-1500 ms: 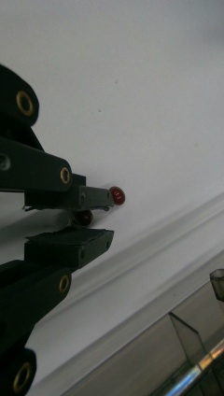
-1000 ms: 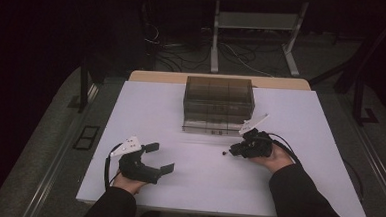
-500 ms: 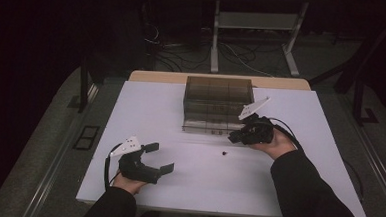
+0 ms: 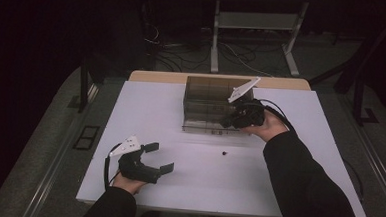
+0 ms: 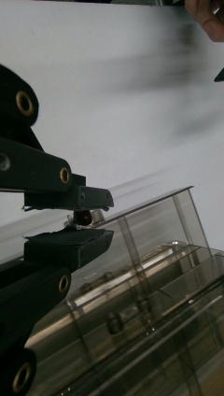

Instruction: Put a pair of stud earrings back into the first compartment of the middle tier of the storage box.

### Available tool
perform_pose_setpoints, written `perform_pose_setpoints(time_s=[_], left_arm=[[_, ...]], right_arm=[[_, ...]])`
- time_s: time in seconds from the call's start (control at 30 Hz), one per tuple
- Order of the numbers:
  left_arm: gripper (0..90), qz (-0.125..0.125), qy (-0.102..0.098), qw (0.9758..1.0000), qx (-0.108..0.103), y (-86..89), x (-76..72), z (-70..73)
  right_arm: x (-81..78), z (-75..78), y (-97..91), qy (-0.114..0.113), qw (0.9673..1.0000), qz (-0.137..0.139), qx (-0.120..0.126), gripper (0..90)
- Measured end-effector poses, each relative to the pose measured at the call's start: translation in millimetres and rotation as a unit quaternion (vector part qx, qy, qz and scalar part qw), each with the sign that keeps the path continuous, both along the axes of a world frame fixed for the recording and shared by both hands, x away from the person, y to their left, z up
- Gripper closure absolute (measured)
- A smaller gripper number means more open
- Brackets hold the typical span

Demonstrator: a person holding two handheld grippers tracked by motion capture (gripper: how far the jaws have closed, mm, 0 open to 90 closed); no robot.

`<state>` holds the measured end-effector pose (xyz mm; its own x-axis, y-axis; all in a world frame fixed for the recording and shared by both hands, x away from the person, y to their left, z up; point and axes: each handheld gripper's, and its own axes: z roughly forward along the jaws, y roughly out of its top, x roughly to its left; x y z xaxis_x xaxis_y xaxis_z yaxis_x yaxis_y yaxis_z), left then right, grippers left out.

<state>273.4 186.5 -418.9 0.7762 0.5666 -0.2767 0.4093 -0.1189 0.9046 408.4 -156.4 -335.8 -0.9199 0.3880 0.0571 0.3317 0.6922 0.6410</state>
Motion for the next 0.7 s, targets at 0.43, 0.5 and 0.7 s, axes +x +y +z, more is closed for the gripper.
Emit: perform_pose_setpoints(time_s=[0.43, 0.5, 0.7], left_arm=[[0.0, -0.003, 0.000, 1.0000, -0.002, 0.3, 0.0, 0.4], [0.0, -0.002, -0.001, 1.0000, -0.003, 0.2, 0.1, 0.2], [0.0, -0.002, -0.001, 1.0000, -0.003, 0.4, 0.0, 0.5]], right_arm=[[17.5, 4.1, 33.7, -0.005, 0.9995, 0.016, -0.026, 77.4], [20.2, 2.0, 39.2, -0.006, 0.9994, 0.021, -0.027, 77.4], [26.3, -6.2, 55.1, -0.002, 0.9993, 0.025, -0.027, 77.3]])
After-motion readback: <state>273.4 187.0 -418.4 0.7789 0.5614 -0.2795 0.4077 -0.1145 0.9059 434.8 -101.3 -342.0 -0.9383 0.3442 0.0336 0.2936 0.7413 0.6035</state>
